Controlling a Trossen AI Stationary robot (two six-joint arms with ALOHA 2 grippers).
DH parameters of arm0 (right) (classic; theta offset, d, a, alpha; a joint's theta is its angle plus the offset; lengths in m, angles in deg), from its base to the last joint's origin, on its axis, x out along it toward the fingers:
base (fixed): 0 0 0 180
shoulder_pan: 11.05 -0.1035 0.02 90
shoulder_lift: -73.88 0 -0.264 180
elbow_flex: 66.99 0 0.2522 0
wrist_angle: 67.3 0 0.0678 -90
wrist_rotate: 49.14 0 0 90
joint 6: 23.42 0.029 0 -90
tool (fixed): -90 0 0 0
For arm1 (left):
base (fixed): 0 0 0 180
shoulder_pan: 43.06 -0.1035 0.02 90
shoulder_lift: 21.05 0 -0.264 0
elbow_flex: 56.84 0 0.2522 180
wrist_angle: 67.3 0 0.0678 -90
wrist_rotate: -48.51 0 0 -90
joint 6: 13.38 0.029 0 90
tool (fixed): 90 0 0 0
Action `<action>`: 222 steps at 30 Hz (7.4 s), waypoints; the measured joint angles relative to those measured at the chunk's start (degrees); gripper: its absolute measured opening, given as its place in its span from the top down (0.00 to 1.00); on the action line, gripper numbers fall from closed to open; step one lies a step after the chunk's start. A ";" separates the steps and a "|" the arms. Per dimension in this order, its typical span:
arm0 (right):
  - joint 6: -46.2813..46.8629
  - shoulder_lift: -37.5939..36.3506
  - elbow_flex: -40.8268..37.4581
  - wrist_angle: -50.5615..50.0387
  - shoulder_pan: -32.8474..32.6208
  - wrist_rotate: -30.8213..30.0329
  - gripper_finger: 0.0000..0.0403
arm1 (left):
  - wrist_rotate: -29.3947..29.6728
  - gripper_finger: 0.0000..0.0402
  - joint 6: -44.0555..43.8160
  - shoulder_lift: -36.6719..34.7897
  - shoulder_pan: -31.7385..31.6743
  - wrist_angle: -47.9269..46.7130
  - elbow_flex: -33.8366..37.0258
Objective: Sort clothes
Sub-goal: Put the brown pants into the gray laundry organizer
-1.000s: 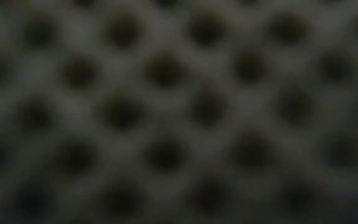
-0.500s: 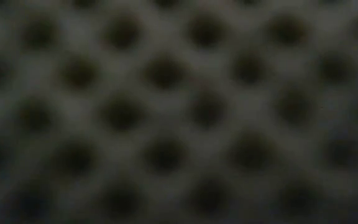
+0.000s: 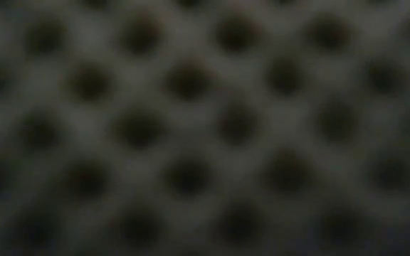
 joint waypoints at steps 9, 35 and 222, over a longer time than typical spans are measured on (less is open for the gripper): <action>-3.52 3.94 -1.60 -4.72 -1.53 -0.31 0.55 | -0.36 0.43 -0.09 -2.40 0.01 7.45 7.60; 0.32 -1.03 -24.81 21.05 -2.63 -8.99 0.61 | -0.36 0.42 0.82 0.26 0.01 12.61 8.47; -28.26 12.64 36.40 55.80 -11.15 -23.59 0.98 | 1.65 0.42 10.88 -2.55 -0.06 54.15 8.44</action>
